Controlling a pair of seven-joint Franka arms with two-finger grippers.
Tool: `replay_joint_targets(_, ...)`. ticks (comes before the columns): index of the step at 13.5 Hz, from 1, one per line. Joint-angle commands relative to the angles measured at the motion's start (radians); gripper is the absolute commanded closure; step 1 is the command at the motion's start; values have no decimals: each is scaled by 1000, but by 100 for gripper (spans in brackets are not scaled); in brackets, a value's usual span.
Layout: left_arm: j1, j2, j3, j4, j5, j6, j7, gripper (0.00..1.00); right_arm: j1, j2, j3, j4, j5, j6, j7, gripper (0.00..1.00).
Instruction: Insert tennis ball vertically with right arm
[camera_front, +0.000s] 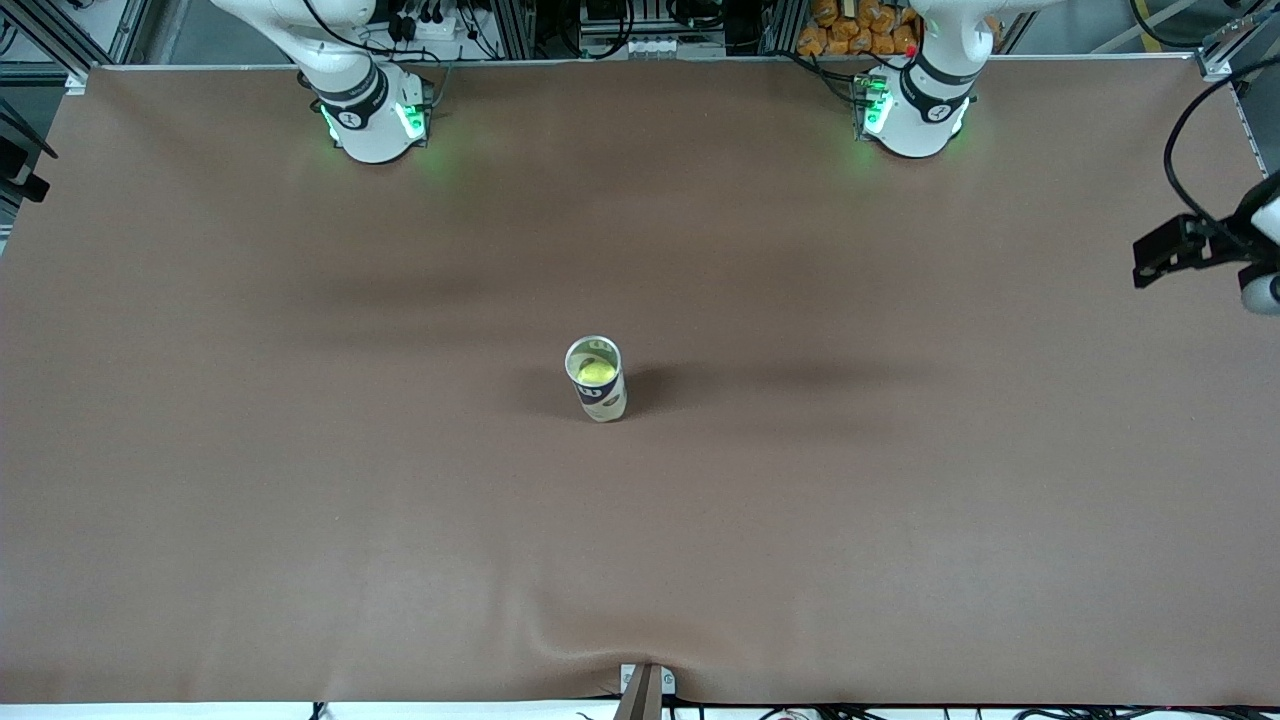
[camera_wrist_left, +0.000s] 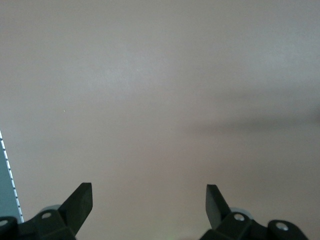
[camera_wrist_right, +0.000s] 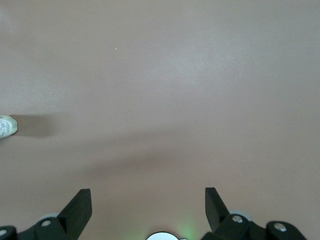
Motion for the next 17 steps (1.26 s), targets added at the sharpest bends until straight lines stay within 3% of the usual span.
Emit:
replay_joint_targets(1,-25,-49,44,-39,-39,-33,16,0,-24,-8,9,7,21,-14,-13,0)
replay_joint_targets(12,-14,-25,45,-8,-91,-22,8,0,-7,-14,6,-8,18,-17,-21,0)
replay_joint_targets(17,-8,-5,47,-8,-102,-21,11,0,100,-8,8,-58,7,17,-21,0)
